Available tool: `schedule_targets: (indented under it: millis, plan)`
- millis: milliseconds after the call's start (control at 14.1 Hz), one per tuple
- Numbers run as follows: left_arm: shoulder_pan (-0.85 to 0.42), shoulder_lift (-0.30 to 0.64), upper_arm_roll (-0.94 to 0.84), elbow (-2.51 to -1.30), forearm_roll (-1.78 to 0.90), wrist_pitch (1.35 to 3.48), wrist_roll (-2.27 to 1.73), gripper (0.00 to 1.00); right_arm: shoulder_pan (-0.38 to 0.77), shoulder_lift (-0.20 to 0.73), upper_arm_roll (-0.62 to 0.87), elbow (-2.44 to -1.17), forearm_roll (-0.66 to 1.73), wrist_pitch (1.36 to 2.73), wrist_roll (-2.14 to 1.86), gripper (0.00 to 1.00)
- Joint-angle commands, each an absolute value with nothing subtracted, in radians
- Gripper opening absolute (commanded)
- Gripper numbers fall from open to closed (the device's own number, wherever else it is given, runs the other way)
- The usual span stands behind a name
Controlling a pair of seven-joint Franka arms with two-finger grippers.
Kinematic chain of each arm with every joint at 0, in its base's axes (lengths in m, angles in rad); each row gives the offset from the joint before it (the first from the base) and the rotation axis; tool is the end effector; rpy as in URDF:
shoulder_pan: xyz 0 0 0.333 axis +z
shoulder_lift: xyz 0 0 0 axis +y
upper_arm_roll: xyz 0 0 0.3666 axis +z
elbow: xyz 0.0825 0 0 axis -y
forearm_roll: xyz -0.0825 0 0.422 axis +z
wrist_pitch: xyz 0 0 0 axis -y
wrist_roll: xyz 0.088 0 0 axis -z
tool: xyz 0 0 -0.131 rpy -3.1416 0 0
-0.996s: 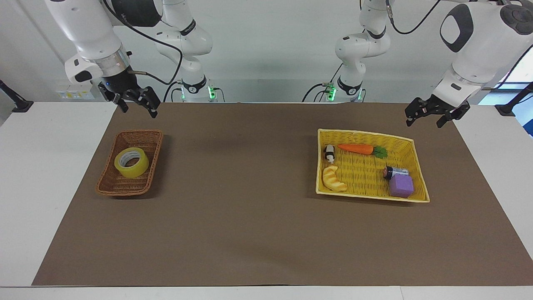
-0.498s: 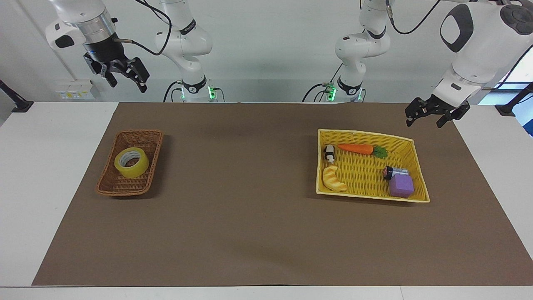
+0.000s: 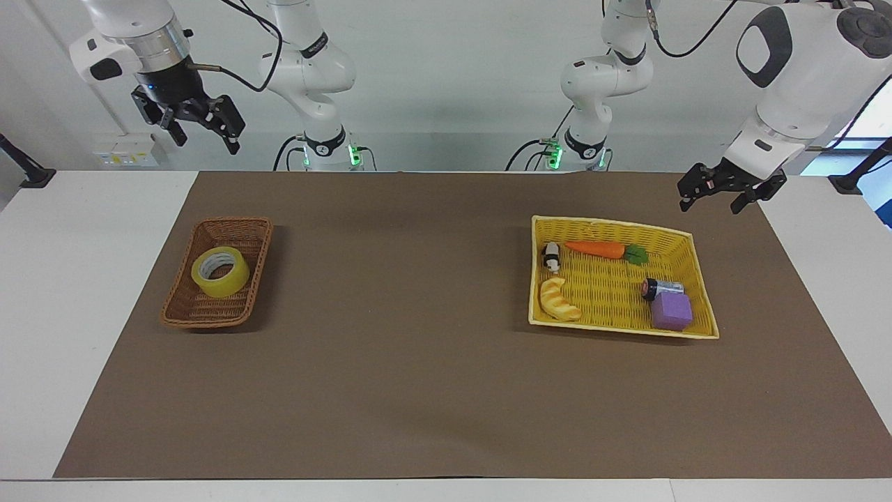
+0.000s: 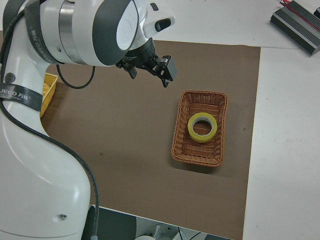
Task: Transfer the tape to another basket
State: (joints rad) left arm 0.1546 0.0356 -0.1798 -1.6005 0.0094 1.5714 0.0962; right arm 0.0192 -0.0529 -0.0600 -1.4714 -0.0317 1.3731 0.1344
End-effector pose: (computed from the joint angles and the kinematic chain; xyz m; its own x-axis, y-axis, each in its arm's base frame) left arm 0.6011 -0.0121 0.6151 0.9905 -0.1213 -0.0641 -0.1214 -0.9926 0.0032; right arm 0.5489 -0.0282 0.7142 0.9828 -0.1801 -0.0412 -0.1788 -0.9833 0.0340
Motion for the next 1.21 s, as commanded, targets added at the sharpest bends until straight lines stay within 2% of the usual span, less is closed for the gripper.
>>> schedule_targets:
  millis: [0,1139]
  plan:
    - [0.160,0.038,-0.183,-1.589,0.026,1.554,0.104,1.00,0.018,-0.069,-0.048,-1.459,-0.051,1.368,0.091,1.00]
    - [0.160,0.038,-0.183,-1.588,0.026,1.554,0.104,1.00,0.017,-0.074,-0.052,-1.466,-0.040,1.373,0.068,1.00]
